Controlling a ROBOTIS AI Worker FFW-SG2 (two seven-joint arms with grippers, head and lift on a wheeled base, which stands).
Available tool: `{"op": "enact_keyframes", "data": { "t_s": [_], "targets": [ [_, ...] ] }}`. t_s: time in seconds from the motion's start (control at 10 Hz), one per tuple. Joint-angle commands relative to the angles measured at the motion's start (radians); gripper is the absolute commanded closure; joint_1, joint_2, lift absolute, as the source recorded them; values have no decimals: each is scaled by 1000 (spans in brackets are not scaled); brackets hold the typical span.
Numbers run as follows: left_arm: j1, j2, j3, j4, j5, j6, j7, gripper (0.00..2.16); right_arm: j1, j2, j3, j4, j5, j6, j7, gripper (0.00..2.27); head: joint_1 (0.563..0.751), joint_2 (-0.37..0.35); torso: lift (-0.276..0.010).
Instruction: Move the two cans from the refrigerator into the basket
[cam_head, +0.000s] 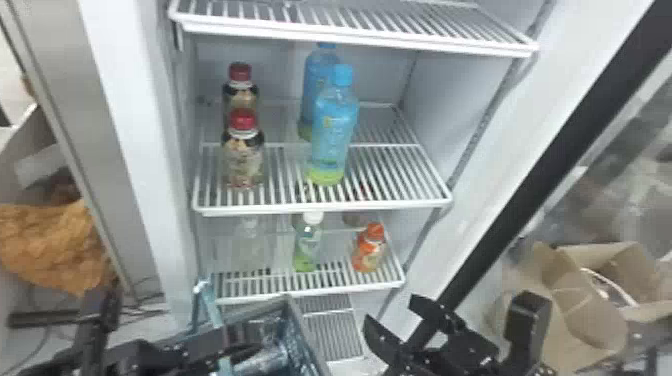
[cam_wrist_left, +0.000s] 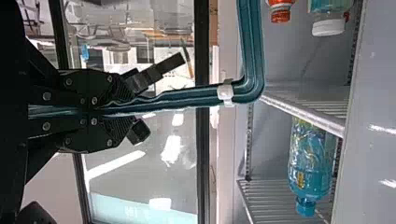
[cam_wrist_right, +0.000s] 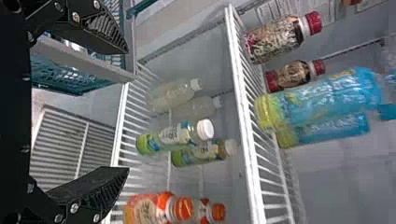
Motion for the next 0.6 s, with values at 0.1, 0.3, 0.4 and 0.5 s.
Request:
{"op": "enact_keyframes", "data": {
  "t_s": [0.1,0.3,0.4,0.5],
  "targets": [
    [6,-2,5,0,-4,3,0,1191,84,6,-39,22,-7,-201,0,180,695,-290,-25],
    [11,-5,9,0,-4,8,0,1191,151,9,-39,59,-13,-358,0,180,695,-315,-25],
    [11,-7,11,0,-4,8,0,1191,158,9,-41,106,-31,-444,0,180,695,-325,-25],
    [11,-7,11,0,-4,8,0,1191,165,9,-41,118,-45,-498,0,180,695,-336,-25]
  ]
}}
